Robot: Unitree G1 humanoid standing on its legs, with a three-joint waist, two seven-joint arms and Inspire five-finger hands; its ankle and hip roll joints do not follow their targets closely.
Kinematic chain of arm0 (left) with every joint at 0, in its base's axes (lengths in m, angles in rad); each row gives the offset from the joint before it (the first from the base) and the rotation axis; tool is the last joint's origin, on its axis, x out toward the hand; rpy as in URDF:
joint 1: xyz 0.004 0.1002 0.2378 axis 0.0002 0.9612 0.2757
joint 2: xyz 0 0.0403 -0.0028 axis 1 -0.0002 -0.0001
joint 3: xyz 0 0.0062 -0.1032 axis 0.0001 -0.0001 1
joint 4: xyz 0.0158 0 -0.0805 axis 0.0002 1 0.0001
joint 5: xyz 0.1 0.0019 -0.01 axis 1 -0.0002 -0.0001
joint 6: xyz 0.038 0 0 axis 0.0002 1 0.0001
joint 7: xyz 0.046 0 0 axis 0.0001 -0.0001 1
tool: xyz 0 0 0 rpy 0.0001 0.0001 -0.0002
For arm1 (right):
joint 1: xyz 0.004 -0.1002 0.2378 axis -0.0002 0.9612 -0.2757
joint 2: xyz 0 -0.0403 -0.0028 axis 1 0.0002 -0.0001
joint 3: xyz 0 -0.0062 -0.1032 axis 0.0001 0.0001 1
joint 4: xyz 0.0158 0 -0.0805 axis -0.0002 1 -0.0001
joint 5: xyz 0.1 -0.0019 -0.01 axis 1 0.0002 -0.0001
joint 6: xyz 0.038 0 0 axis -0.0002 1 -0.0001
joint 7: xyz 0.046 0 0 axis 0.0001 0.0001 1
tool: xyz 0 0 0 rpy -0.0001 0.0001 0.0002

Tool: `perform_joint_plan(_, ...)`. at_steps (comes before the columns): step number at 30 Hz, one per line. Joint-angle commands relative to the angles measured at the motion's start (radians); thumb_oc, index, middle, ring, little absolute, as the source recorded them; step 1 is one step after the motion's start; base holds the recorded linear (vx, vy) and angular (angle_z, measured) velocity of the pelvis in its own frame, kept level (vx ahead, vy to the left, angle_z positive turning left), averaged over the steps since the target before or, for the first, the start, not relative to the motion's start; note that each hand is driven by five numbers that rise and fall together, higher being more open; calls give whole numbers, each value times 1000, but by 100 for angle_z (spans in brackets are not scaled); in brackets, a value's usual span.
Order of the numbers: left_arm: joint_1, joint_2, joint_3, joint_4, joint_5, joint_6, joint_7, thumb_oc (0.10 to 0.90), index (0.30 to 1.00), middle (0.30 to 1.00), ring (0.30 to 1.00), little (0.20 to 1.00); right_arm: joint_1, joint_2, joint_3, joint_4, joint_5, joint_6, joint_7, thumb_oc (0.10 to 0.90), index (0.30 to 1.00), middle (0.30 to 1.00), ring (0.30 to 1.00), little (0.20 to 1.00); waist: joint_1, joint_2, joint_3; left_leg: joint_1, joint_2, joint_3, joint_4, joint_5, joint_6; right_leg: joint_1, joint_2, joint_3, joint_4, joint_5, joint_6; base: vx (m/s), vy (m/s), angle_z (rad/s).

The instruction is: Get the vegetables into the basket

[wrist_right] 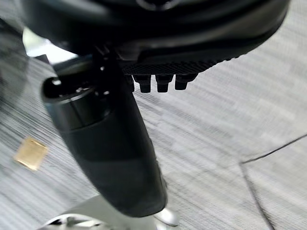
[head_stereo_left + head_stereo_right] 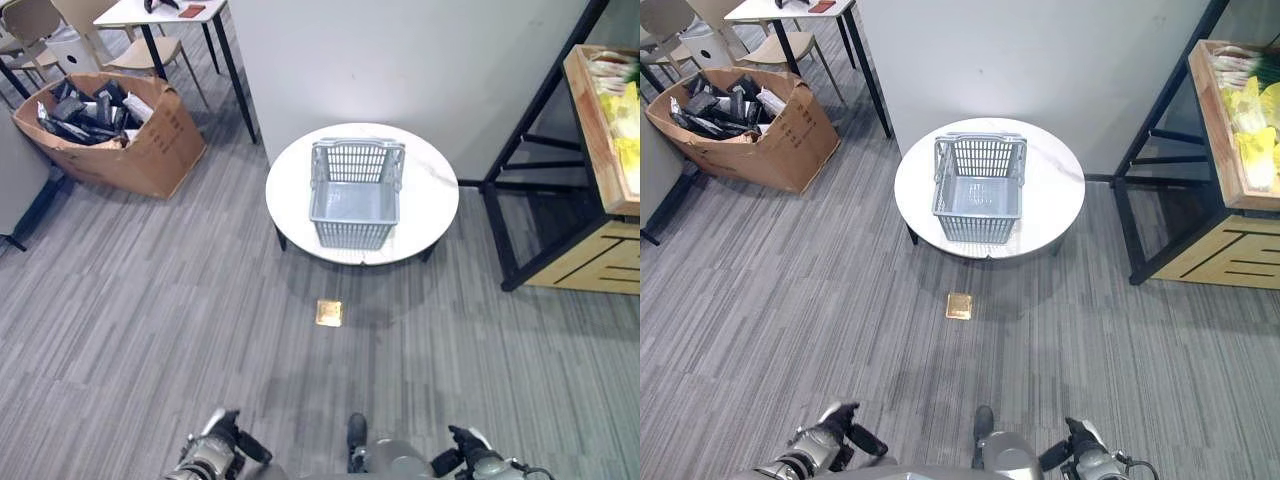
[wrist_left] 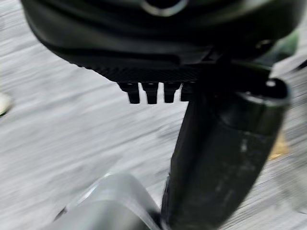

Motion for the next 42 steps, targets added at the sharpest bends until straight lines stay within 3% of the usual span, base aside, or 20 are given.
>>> perform_joint_plan(1,6,27,-75,-24,45,13,6,900,1000,1000,1000,1000,-11,-27,-2,5,-3,-3,-13,900,1000,1000,1000,1000,22,-56,61,-22,-66,178,-288,54,137,-2,-28,85,-20,80,146,275,-4,8)
perform_joint_plan(2,6,29,-83,-24,55,8,8,900,1000,1000,1000,1000,-9,-26,0,10,-9,-4,-15,900,1000,1000,1000,1000,33,-55,64,-47,-57,184,-353,33,147,14,-29,99,-21,66,153,446,142,2)
perform_joint_plan(3,17,26,-84,-19,64,4,10,900,1000,1000,1000,1000,-5,-31,7,8,-25,-7,-18,900,1000,1000,1000,1000,58,-41,65,-73,-37,147,-574,62,147,57,-25,132,-26,39,168,418,190,-16)
perform_joint_plan(4,23,25,-81,-18,65,0,14,900,1000,1000,1000,1000,-6,-33,12,9,-34,-10,-21,900,1000,1000,1000,1000,74,-32,69,-86,-28,120,-660,129,136,81,-16,147,-36,25,169,403,196,-46)
perform_joint_plan(6,26,25,-79,-14,56,-1,22,900,1000,1000,1000,1000,-11,-36,17,8,-36,-16,-24,900,1000,1000,1000,1000,87,-24,73,-108,-1,126,-733,195,109,114,-12,161,-51,13,178,235,93,-98)
perform_joint_plan(9,46,25,-64,-3,53,2,28,900,1000,1000,1000,1000,-13,-17,26,18,-38,-17,-22,900,1000,1000,1000,1000,105,-19,62,-82,13,146,-761,188,101,153,-3,191,-78,-12,189,163,93,-113)
perform_joint_plan(13,40,28,-65,1,49,1,41,900,1000,1000,1000,1000,-21,-9,16,24,-18,-19,-34,900,1000,1000,1000,1000,107,-22,58,-75,-10,157,-762,162,117,140,-35,220,-97,-6,205,90,174,-83)
perform_joint_plan(17,30,36,-86,-7,68,-2,52,900,1000,1000,1000,1000,-37,-3,38,10,-54,-17,-46,900,1000,1000,1000,1000,105,-28,43,-66,-49,195,-767,125,155,120,-83,243,-80,-15,231,136,253,19)
perform_joint_plan(20,27,44,-74,-5,63,-4,59,900,1000,1000,1000,1000,-52,11,44,3,-70,-10,-35,900,1000,1000,1000,1000,113,-39,20,-39,-90,226,-752,62,190,93,-129,273,-40,-3,271,196,271,-28)
perform_joint_plan(23,38,48,-65,-10,64,-5,53,900,1000,1000,1000,1000,-50,16,35,4,-71,-10,-26,900,1000,1000,1000,1000,118,-40,10,6,-116,248,-743,14,216,64,-158,282,57,26,306,143,193,-31)
perform_joint_plan(25,36,51,-62,-9,63,-4,47,900,1000,1000,1000,1000,-52,15,27,-3,-61,-10,-23,900,1000,1000,1000,1000,116,-42,25,48,-132,257,-756,-1,232,8,-172,289,180,95,330,28,119,1)
perform_joint_plan(26,36,51,-62,-9,63,-4,47,900,1000,1000,1000,1000,-52,15,27,-3,-61,-10,-23,900,1000,1000,1000,1000,116,-42,25,48,-132,257,-756,-1,232,8,-172,289,180,95,330,-21,130,2)
perform_joint_plan(27,30,56,-62,-12,62,-2,46,900,1000,1000,1000,1000,-59,14,21,-15,-49,-12,-23,900,1000,1000,1000,1000,108,-30,50,68,-126,266,-767,4,239,-56,-171,294,291,182,334,-14,117,-5)
perform_joint_plan(29,30,59,-65,-17,72,0,39,900,1000,1000,1000,1000,-60,16,17,-26,-32,-15,-25,900,1000,1000,1000,1000,100,-13,66,89,-116,258,-780,2,238,-109,-168,273,349,174,309,43,123,-11)
perform_joint_plan(34,27,65,-60,6,85,0,40,900,1000,1000,1000,1000,-57,23,54,-14,-75,-16,-26,900,1000,1000,1000,1000,88,-37,65,123,-127,236,-782,-16,221,-115,-148,169,129,113,292,122,-16,14)
perform_joint_plan(37,29,61,-63,3,82,-3,44,900,1000,1000,1000,1000,-55,21,65,-9,-87,-20,-36,900,1000,1000,1000,1000,87,-36,55,123,-128,226,-784,-14,218,-85,-130,190,80,99,283,41,-44,31)
perform_joint_plan(42,41,50,-49,23,78,3,47,900,1000,1000,1000,1000,-42,20,57,-12,-89,-19,-38,900,1000,1000,1000,1000,97,-42,24,144,-120,224,-782,-18,202,6,-124,162,-22,89,270,57,-65,8)
